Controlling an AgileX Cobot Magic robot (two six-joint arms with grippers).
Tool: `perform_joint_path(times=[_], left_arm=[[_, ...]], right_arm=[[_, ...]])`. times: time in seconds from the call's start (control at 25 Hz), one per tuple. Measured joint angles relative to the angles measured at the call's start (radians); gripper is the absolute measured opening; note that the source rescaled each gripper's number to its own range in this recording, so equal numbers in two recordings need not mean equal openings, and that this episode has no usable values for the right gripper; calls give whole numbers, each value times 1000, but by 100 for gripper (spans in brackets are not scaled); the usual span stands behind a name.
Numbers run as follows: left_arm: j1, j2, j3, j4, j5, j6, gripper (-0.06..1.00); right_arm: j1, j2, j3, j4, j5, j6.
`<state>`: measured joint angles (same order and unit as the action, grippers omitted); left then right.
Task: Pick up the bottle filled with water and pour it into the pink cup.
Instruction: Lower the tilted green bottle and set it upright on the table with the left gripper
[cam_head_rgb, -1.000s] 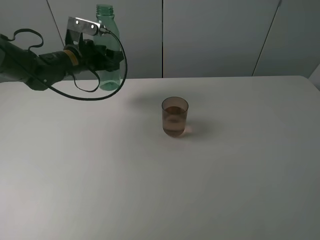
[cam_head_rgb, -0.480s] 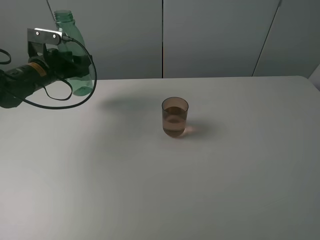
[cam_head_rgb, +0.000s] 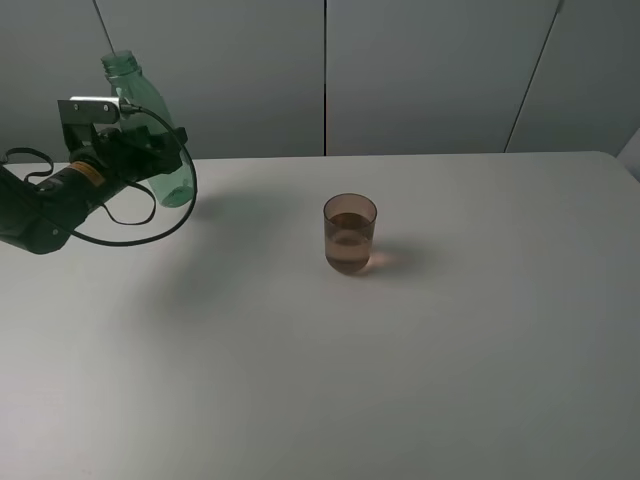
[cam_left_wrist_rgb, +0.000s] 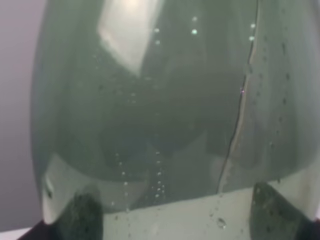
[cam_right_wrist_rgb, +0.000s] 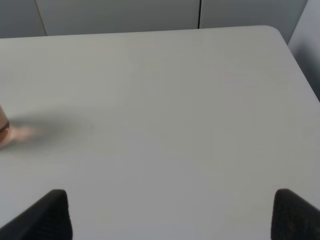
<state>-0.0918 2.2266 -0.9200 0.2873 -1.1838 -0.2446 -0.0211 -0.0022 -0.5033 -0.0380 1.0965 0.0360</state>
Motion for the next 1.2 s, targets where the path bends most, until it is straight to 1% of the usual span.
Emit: perform_joint_path(times=[0.2, 0.44, 0.68, 0.72, 0.76, 0.8, 0.88, 0.92, 0.96, 1.08, 1.2], left_arm=[[0, 50, 0, -2, -11, 60, 0], [0, 72, 0, -4, -50, 115, 0], [0, 72, 0, -4, -50, 121, 0], [0, 72, 0, -4, -50, 123, 5], [0, 72, 0, -4, -50, 127, 16], [0, 72, 0, -4, -45, 132, 33], [0, 72, 0, -4, -37, 141, 60], [0, 70, 0, -4, -34, 148, 72], [0, 65, 0, -4, -32, 156, 80], [0, 41, 0, -4, -6, 170, 88], [0, 13, 0, -1, 25, 172, 89]], right_arm=[[0, 0, 0, 0, 0, 0], [0, 0, 0, 0, 0, 0], [0, 0, 0, 0, 0, 0], [0, 0, 0, 0, 0, 0], [0, 0, 0, 0, 0, 0], [0, 0, 0, 0, 0, 0], [0, 0, 0, 0, 0, 0], [0, 0, 0, 0, 0, 0], [0, 0, 0, 0, 0, 0], [0, 0, 0, 0, 0, 0], [0, 0, 0, 0, 0, 0]])
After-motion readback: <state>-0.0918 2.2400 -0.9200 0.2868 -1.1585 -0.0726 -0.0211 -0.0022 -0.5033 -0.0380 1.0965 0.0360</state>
